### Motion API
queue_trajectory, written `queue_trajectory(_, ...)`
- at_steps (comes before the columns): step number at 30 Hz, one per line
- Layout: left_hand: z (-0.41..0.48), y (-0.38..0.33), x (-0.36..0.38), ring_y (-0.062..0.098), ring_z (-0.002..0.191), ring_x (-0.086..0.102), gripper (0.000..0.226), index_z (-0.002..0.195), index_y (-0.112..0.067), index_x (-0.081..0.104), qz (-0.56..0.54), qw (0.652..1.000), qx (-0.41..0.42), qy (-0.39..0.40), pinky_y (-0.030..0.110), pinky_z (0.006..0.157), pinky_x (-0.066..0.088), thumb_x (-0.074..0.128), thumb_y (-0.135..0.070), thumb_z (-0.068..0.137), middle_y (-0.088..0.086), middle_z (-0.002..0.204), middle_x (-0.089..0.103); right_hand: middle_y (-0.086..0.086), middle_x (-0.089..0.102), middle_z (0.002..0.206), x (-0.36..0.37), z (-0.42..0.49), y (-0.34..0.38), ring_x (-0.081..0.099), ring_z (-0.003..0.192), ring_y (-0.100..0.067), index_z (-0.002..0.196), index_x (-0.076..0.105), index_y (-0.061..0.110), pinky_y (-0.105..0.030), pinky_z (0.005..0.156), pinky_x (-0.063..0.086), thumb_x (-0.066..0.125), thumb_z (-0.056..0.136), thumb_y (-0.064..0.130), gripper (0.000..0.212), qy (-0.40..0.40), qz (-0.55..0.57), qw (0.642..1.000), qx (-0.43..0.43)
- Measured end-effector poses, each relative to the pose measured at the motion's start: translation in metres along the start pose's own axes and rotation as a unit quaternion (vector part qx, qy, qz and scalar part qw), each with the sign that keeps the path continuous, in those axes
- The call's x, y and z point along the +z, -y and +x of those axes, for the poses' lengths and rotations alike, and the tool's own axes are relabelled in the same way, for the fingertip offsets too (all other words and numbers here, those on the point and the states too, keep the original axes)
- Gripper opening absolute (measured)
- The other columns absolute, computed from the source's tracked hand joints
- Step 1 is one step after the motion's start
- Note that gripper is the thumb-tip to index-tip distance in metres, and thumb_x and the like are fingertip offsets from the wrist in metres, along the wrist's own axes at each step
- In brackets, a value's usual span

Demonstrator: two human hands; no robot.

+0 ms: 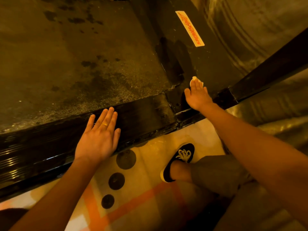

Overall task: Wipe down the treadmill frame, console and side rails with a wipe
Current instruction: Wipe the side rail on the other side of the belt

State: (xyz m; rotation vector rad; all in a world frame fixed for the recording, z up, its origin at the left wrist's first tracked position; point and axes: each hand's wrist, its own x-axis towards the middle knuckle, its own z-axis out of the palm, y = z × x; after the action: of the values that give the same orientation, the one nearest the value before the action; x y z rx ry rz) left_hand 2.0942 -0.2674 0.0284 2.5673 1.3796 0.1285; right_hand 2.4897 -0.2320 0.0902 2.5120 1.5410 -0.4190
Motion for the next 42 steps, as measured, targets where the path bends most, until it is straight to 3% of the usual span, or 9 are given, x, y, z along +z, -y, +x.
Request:
queue_trajectory(3, -0.001, 0.0, -0.003, 0.021, 0.154, 0.013, 0.064, 0.158, -0.011, 0.026, 0.0, 1.0, 0.0, 0.002, 0.051, 0.124, 0.014, 0.015, -0.046, 0.105, 0.008, 0.165, 0.018, -0.011, -0.002, 0.167, -0.01, 0.01, 0.0, 0.001, 0.154, -0.027, 0.158, 0.005, 0.006, -0.046, 0.123, 0.005, 0.021, 0.107, 0.037, 0.062, -0.001, 0.016, 1.0, 0.011)
queue_trajectory(8, 0.0, -0.003, -0.005, 0.021, 0.154, 0.013, 0.066, 0.157, -0.011, 0.026, -0.01, 1.0, -0.008, 0.006, 0.051, 0.124, 0.014, 0.014, -0.047, 0.104, 0.007, 0.165, 0.019, -0.016, 0.009, 0.165, 0.005, -0.02, 0.006, 0.007, 0.151, -0.035, 0.148, 0.032, -0.001, -0.05, 0.12, 0.01, 0.017, 0.102, 0.038, 0.061, 0.013, 0.026, 0.999, -0.029)
queue_trajectory(14, -0.001, -0.003, -0.005, 0.02, 0.154, 0.01, 0.065, 0.158, -0.012, 0.023, -0.003, 1.0, -0.008, 0.007, 0.049, 0.125, 0.011, 0.012, -0.047, 0.104, 0.006, 0.165, 0.017, -0.002, -0.002, 0.167, 0.007, -0.031, 0.014, -0.009, 0.153, -0.019, 0.159, 0.004, 0.015, -0.041, 0.124, -0.006, 0.023, 0.11, 0.03, 0.055, 0.03, 0.059, 0.99, -0.128)
queue_trajectory(18, -0.001, -0.002, -0.005, 0.02, 0.154, 0.01, 0.065, 0.158, -0.012, 0.022, -0.001, 1.0, -0.008, 0.009, 0.049, 0.125, 0.012, 0.012, -0.046, 0.105, 0.006, 0.166, 0.015, -0.003, 0.013, 0.166, -0.015, 0.011, 0.018, 0.001, 0.154, -0.021, 0.157, 0.026, 0.019, -0.041, 0.124, -0.002, 0.02, 0.109, 0.034, 0.05, 0.087, 0.011, 0.982, -0.168)
queue_trajectory(22, -0.001, -0.002, -0.005, 0.02, 0.154, 0.01, 0.065, 0.158, -0.012, 0.022, 0.0, 1.0, -0.009, 0.013, 0.05, 0.125, 0.012, 0.011, -0.046, 0.104, 0.006, 0.166, 0.015, -0.008, 0.029, 0.162, -0.021, 0.018, 0.032, 0.023, 0.147, -0.04, 0.148, 0.045, 0.027, -0.049, 0.12, 0.018, 0.015, 0.107, 0.039, 0.052, 0.119, -0.039, 0.973, -0.191)
queue_trajectory(25, -0.001, -0.003, -0.006, 0.02, 0.155, 0.009, 0.065, 0.159, -0.012, 0.021, 0.001, 1.0, -0.009, 0.013, 0.049, 0.125, 0.011, 0.01, -0.047, 0.104, 0.006, 0.166, 0.015, -0.005, 0.03, 0.162, -0.016, 0.007, 0.04, 0.022, 0.148, -0.039, 0.151, 0.039, 0.028, -0.049, 0.12, 0.018, 0.015, 0.109, 0.036, 0.049, 0.127, -0.028, 0.969, -0.211)
queue_trajectory(30, -0.001, -0.002, -0.005, 0.021, 0.154, 0.01, 0.065, 0.158, -0.011, 0.022, 0.002, 1.0, -0.006, 0.013, 0.05, 0.125, 0.012, 0.011, -0.046, 0.105, 0.007, 0.166, 0.017, 0.008, 0.012, 0.166, -0.01, -0.017, 0.021, 0.004, 0.153, -0.012, 0.158, 0.02, 0.029, -0.043, 0.123, 0.001, 0.018, 0.11, 0.038, 0.049, 0.138, 0.035, 0.962, -0.234)
queue_trajectory(35, -0.001, -0.002, -0.006, 0.021, 0.154, 0.011, 0.065, 0.158, -0.011, 0.025, -0.011, 1.0, -0.008, 0.013, 0.05, 0.125, 0.012, 0.012, -0.046, 0.104, 0.008, 0.166, 0.018, 0.001, 0.004, 0.167, 0.034, -0.074, 0.0, -0.008, 0.151, -0.01, 0.158, 0.01, 0.017, -0.041, 0.126, 0.002, 0.02, 0.106, 0.037, 0.057, 0.048, 0.051, 0.974, -0.217)
queue_trajectory(42, -0.003, -0.004, -0.013, 0.02, 0.154, 0.009, 0.061, 0.158, -0.011, 0.023, -0.023, 1.0, -0.002, 0.015, 0.049, 0.125, 0.01, 0.015, -0.043, 0.107, 0.008, 0.166, 0.016, -0.01, -0.001, 0.167, 0.089, -0.12, 0.012, -0.008, 0.154, -0.026, 0.159, 0.009, 0.007, -0.038, 0.122, 0.0, 0.017, 0.107, 0.034, 0.059, -0.089, 0.088, 0.991, -0.043)
